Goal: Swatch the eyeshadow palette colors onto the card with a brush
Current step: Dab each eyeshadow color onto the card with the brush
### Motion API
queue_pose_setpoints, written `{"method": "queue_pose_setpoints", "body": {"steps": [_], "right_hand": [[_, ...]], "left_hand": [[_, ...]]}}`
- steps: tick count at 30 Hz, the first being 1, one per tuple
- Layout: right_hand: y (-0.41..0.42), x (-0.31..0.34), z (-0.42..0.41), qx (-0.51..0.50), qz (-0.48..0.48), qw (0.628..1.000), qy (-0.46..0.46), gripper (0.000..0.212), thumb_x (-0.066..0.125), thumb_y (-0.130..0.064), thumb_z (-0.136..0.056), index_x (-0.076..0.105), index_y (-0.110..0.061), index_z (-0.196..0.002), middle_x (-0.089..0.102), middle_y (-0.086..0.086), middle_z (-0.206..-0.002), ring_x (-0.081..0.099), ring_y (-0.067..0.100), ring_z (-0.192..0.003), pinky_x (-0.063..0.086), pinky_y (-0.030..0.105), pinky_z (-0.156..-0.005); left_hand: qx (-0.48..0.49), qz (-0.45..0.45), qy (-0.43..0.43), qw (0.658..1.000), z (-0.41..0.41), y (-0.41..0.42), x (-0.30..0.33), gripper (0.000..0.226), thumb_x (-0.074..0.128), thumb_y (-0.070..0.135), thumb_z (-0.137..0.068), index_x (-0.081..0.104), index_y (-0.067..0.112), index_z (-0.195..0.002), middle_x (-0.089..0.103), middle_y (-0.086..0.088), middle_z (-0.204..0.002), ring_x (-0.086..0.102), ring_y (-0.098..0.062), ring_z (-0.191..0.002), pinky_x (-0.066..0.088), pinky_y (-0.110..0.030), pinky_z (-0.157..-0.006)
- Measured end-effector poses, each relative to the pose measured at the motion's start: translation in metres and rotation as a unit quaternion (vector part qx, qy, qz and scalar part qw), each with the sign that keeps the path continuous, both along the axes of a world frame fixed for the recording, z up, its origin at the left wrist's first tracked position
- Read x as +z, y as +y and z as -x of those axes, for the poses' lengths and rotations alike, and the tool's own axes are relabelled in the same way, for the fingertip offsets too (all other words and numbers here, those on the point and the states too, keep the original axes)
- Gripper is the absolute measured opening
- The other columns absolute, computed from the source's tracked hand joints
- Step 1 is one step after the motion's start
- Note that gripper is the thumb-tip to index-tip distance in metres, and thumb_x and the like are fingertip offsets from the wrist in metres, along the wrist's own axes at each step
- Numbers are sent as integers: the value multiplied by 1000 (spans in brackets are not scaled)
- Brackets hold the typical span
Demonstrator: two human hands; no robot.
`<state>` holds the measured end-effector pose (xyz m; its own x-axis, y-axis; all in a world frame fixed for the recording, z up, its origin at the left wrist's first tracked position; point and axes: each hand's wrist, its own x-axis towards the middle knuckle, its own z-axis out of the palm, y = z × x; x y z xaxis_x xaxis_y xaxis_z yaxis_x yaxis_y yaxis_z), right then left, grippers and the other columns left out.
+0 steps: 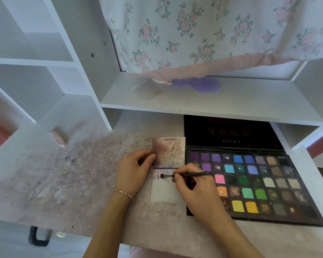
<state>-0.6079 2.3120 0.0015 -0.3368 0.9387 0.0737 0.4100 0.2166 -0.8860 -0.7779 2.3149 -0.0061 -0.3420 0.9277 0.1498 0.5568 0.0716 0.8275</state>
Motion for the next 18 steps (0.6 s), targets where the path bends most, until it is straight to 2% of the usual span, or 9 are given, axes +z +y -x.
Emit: {"method": "queue_pose_setpoints", "body": {"steps": [9,18], "right_hand": [[0,-1,0,-2,1,1000,-1,6,57,-18,-84,60,-23,-84,62,-2,-82,59,11,-79,52,37,-73],[0,-1,-1,7,2,1000,0,8,57,-18,-84,59,-26,-83,62,-3,-82,59,11,-80,52,36,-73]], "left_hand": [[5,7,-5,1000,0,0,0,13,62,15,-83,71,19,-91,68,10,-81,65,-12,-74,52,-34,-76],[5,2,-2,1000,0,0,-1,12,62,15,-82,71,21,-87,65,16,-76,64,-9,-72,52,-31,-74]]}}
